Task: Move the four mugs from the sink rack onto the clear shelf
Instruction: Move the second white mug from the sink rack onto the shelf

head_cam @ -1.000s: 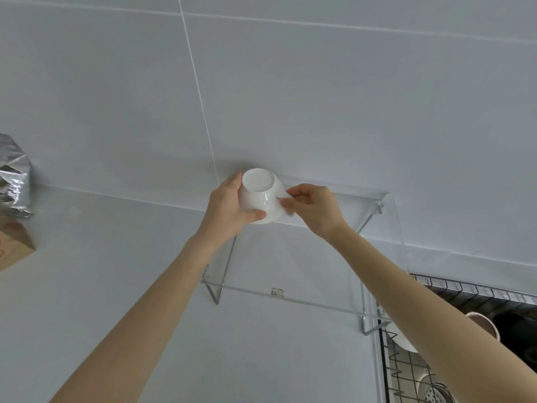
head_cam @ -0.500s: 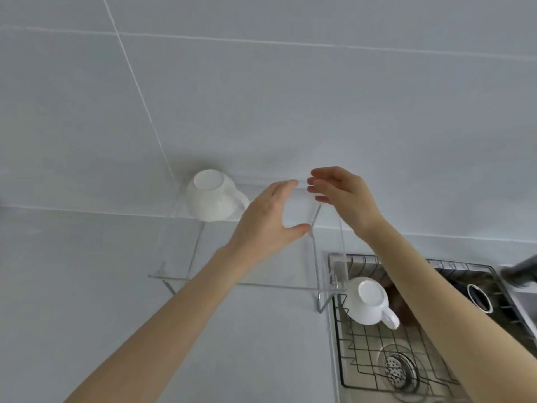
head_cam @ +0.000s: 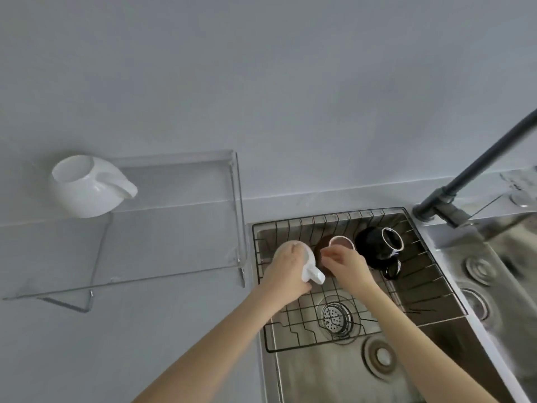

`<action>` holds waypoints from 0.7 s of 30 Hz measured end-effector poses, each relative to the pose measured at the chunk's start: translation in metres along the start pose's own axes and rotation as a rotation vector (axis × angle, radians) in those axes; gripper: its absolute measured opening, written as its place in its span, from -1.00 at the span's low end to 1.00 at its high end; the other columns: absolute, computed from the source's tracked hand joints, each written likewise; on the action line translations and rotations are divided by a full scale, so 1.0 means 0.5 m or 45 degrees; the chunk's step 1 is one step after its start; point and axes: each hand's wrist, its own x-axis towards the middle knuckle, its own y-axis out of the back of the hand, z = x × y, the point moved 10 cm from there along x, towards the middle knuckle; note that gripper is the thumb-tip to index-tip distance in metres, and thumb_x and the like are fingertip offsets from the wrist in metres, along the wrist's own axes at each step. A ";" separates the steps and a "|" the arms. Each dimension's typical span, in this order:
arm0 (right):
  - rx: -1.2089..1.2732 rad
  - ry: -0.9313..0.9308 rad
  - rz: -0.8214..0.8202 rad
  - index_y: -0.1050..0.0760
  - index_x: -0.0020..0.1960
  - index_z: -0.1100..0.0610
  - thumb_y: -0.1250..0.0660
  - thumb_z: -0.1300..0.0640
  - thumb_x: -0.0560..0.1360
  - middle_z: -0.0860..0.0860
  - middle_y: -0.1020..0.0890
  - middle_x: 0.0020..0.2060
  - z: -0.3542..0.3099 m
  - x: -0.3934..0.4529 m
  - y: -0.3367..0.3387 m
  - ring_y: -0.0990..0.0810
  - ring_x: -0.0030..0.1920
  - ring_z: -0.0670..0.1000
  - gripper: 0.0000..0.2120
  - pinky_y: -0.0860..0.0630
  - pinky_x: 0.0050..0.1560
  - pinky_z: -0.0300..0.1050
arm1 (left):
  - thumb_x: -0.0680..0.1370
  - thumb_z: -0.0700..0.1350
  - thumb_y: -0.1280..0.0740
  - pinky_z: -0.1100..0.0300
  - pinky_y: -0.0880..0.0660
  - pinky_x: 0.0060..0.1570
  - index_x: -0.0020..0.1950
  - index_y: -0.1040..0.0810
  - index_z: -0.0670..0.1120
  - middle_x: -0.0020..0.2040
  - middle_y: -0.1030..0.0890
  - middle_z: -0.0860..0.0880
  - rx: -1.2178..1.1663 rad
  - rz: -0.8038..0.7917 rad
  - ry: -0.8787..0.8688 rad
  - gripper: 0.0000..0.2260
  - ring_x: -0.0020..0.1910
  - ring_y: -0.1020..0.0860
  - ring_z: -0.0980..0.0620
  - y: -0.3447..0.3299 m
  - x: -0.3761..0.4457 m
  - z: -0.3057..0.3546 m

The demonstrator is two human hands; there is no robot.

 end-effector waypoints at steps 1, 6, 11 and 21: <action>-0.008 -0.037 -0.025 -0.49 0.20 0.16 -0.25 0.18 0.48 0.07 -0.63 0.08 0.024 0.001 -0.013 -0.55 0.11 0.03 -0.71 -0.40 0.04 -0.19 | 0.38 -0.16 -0.42 0.08 -0.37 0.23 0.38 -0.17 -0.21 0.37 -0.30 -0.17 0.026 -0.022 0.080 -0.34 0.34 -0.30 -0.12 -0.019 0.020 -0.020; 0.007 -0.033 -0.089 -0.45 0.22 0.20 -0.27 0.19 0.48 0.13 -0.62 0.14 0.072 0.023 -0.061 -0.56 0.11 0.05 -0.68 -0.45 0.10 -0.16 | 0.35 -0.24 -0.45 0.04 -0.16 0.43 0.46 0.05 -0.20 0.50 -0.06 -0.23 0.134 -0.057 0.228 -0.14 0.49 -0.07 -0.15 -0.057 0.098 -0.066; 0.012 -0.039 -0.043 -0.47 0.16 0.18 -0.35 0.13 0.43 0.09 -0.64 0.06 0.088 0.039 -0.072 -0.59 0.06 0.06 -0.68 -0.50 0.06 -0.12 | 0.30 -0.19 -0.50 0.02 -0.11 0.45 0.47 0.02 -0.15 0.53 -0.04 -0.18 0.142 -0.200 0.188 -0.08 0.50 -0.08 -0.11 -0.080 0.128 -0.088; 0.215 -0.048 0.029 -0.58 -0.06 0.19 -0.42 0.15 0.38 0.03 -0.66 -0.24 0.108 0.037 -0.061 -0.62 -0.18 -0.02 -0.83 -0.49 -0.20 -0.27 | 0.20 -0.12 -0.56 0.09 -0.34 0.22 0.43 -0.14 -0.11 0.35 -0.42 -0.12 -0.151 -0.103 0.230 -0.09 0.31 -0.38 -0.10 -0.048 0.113 -0.111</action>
